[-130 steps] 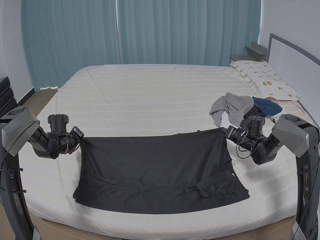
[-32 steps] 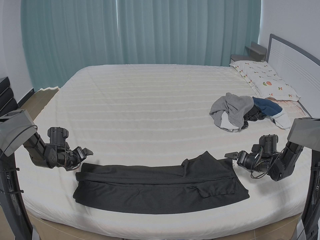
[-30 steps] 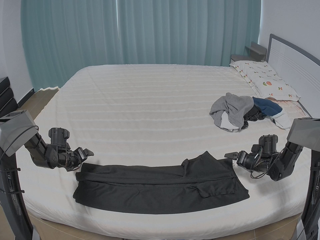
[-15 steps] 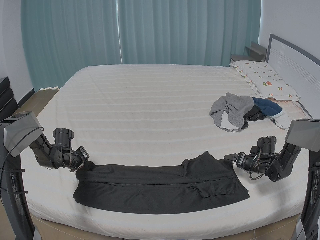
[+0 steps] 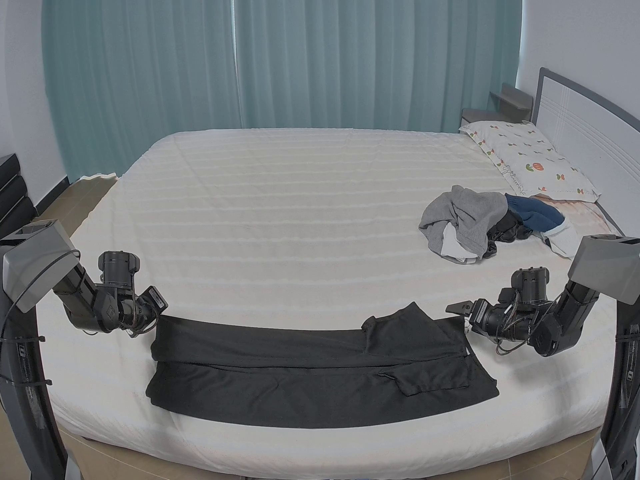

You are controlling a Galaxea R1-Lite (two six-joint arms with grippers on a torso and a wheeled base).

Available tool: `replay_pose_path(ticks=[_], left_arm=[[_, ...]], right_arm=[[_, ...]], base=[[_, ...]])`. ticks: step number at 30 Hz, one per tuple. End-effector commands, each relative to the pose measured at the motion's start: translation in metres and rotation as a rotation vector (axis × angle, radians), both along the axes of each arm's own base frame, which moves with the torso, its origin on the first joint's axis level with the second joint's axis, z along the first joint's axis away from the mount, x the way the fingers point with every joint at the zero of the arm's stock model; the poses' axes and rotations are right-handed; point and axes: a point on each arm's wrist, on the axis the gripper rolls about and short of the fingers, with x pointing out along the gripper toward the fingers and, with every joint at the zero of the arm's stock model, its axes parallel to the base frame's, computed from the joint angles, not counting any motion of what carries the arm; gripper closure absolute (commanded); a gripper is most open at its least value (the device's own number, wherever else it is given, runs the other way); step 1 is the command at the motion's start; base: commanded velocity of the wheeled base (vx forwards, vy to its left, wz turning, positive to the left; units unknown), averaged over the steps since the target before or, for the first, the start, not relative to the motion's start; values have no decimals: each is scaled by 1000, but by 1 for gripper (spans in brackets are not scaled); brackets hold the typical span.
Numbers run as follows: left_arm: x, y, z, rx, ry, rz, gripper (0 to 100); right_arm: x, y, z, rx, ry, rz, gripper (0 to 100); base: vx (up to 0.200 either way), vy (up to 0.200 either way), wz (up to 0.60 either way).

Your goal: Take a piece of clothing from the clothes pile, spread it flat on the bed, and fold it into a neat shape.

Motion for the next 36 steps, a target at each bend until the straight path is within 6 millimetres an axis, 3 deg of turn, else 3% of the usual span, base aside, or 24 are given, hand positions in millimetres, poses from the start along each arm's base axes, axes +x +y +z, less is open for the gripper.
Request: replay_pose_path(ticks=[1, 12, 13, 21, 25, 36], left_arm=[[0, 1, -1, 0, 2, 3, 100], [1, 1, -2, -4, 3, 3, 100], [1, 1, -2, -4, 3, 3, 100], [0, 2, -2, -2, 6, 4, 100], [0, 4, -2, -1, 5, 7, 100], [0, 5, -3, -2, 11, 7, 100]], right_arm=[[3, 1, -2, 3, 2, 0, 0], [12, 13, -11, -5, 15, 23, 0], [12, 13, -11, -8, 16, 19, 100], [24, 10, -5, -37, 11, -32, 100], [24, 0, -5, -45, 5, -62, 100], [25, 0, -7, -42, -20, -64, 100]], base=[[0, 0, 0], [0, 0, 0], [0, 0, 0], [0, 0, 0], [0, 0, 0], [0, 0, 0]])
